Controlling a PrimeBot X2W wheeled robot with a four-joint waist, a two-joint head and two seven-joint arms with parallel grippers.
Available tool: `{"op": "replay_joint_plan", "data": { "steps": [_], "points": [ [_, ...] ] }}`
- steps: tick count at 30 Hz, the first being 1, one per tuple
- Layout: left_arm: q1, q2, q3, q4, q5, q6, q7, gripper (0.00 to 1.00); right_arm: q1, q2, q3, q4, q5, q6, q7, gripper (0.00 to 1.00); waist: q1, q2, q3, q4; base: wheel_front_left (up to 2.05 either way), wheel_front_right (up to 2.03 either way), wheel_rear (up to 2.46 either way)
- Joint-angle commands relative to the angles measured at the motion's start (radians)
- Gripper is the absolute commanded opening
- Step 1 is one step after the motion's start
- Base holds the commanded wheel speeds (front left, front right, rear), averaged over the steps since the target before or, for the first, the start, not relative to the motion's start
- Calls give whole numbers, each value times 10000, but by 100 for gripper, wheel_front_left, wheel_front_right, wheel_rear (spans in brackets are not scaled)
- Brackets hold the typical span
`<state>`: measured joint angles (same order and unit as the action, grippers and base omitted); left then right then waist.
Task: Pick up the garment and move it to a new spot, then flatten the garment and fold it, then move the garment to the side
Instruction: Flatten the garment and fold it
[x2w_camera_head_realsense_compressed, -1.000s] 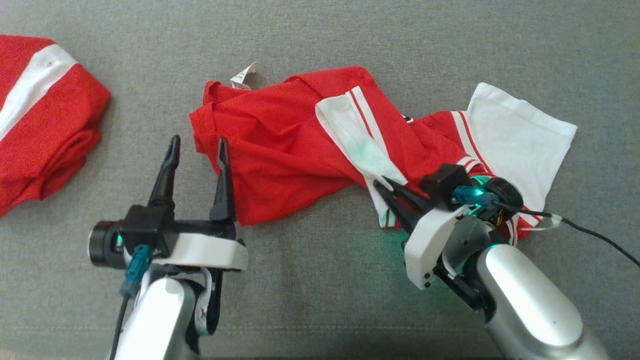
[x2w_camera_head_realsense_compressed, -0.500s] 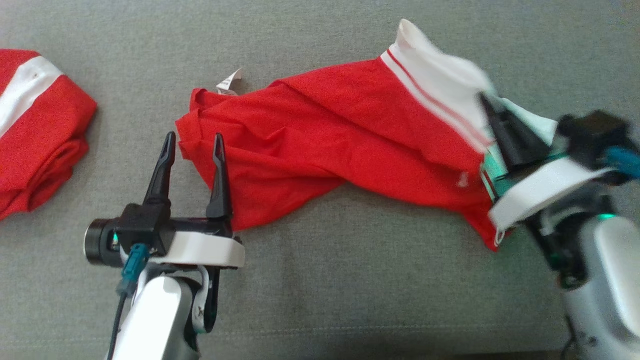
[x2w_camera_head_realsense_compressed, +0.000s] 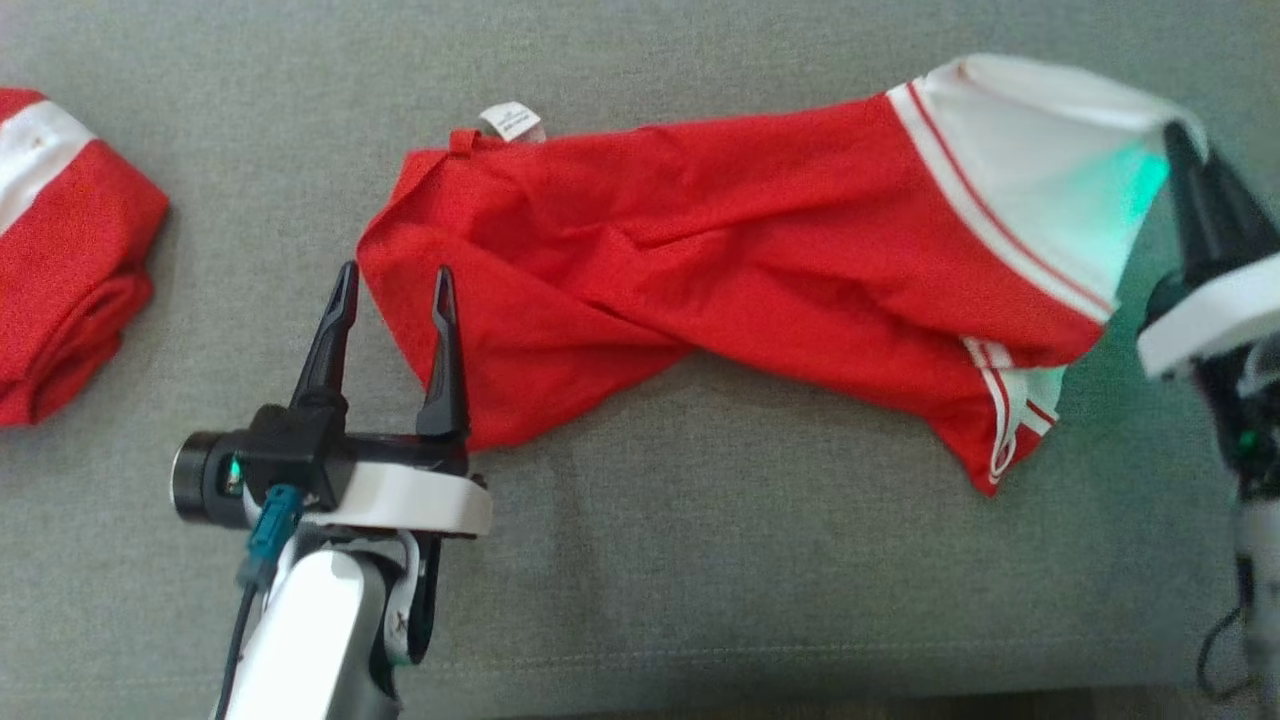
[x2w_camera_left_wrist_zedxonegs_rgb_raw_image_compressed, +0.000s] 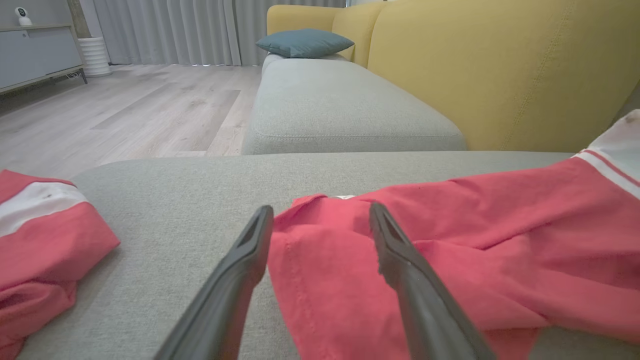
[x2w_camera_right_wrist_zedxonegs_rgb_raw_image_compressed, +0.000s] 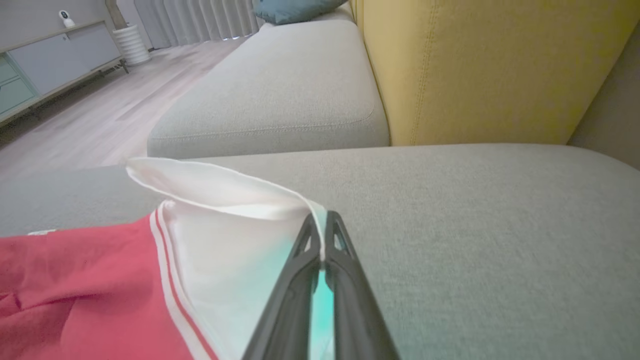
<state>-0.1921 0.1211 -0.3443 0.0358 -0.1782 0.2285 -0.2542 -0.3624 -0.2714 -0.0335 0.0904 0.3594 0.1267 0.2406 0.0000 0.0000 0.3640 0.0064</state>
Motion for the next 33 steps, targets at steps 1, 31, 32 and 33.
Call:
{"op": "replay_joint_plan", "data": {
  "steps": [1,31,32,33],
  "points": [
    [-400,50,346,-279,101,-30,-76,100,-745,-397,177,-1,191,40,-266,0,0,0,187,13,0,0,0],
    [-958,-199,163,293,403,-327,-76,100,-4254,-1447,2579,5857,741,40,-4827,100,0,0,659,261,0,0,0],
    [-897,-169,192,307,396,-326,-76,100,-4002,-1425,2553,5592,702,40,-4891,100,0,0,558,208,0,0,0],
    [-829,-138,224,314,391,-316,-76,100,-3722,-1392,2515,5287,643,40,-4932,100,0,0,465,144,0,0,0]
  ]
}}
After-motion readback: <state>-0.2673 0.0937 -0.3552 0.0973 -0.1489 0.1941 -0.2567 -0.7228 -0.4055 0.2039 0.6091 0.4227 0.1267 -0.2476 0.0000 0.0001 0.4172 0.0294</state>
